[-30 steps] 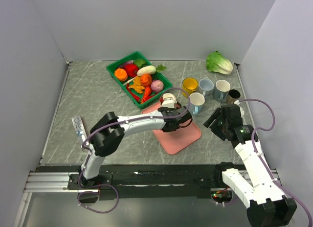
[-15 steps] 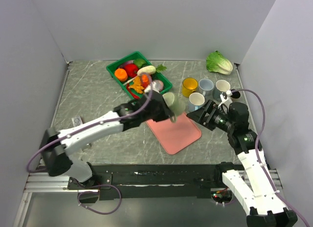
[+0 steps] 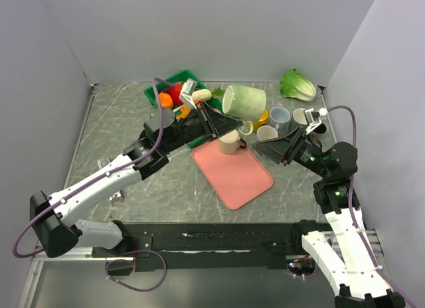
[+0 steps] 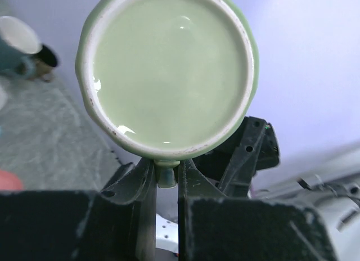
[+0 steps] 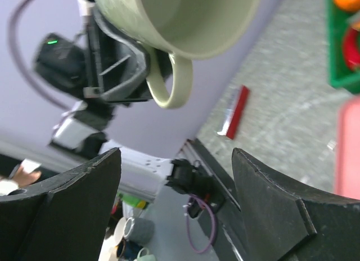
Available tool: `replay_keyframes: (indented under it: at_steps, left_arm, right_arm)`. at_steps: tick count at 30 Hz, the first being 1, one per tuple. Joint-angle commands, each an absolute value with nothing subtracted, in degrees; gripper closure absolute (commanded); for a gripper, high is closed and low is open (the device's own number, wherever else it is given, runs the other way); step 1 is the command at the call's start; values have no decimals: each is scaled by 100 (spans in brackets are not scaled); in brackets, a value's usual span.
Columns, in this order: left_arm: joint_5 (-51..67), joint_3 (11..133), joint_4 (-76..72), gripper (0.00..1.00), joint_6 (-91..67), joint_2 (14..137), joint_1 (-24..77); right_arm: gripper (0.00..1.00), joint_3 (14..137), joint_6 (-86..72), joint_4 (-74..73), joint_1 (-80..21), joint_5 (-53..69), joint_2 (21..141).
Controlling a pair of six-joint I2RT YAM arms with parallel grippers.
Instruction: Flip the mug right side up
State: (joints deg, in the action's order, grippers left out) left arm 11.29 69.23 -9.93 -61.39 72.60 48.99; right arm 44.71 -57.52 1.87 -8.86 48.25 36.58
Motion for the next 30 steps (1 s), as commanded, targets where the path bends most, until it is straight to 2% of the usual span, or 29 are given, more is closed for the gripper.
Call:
replay_keyframes:
  at_steps: [1, 4, 13, 20, 29, 30]
  left_arm:
    - [2038, 7216, -2943, 99, -6425, 7163, 4913]
    - [2293, 7233, -3260, 99, -6513, 7251, 4913]
    - [2794, 7189, -3937, 99, -6732, 7488, 4939]
    - [2830, 7374, -3727, 99, -6443, 7620, 5115]
    - [2830, 7374, -3770, 99, -6319, 7690, 5212]
    - [2830, 7374, -3771, 99, -6311, 7699, 5255]
  right_arm:
    - [15, 5001, -6249, 1406, -958, 5107, 3647]
    - [15, 5194, -6249, 1371, -949, 5027, 3683]
    - [26, 5001, -6864, 2460, -976, 5045, 3981]
    - [32, 5150, -6636, 1987, -1028, 4808, 4069]
    - [62, 5010, -6592, 1679, -1046, 4553, 4043]
    - [68, 5018, -6583, 1609, -1037, 4527, 4052]
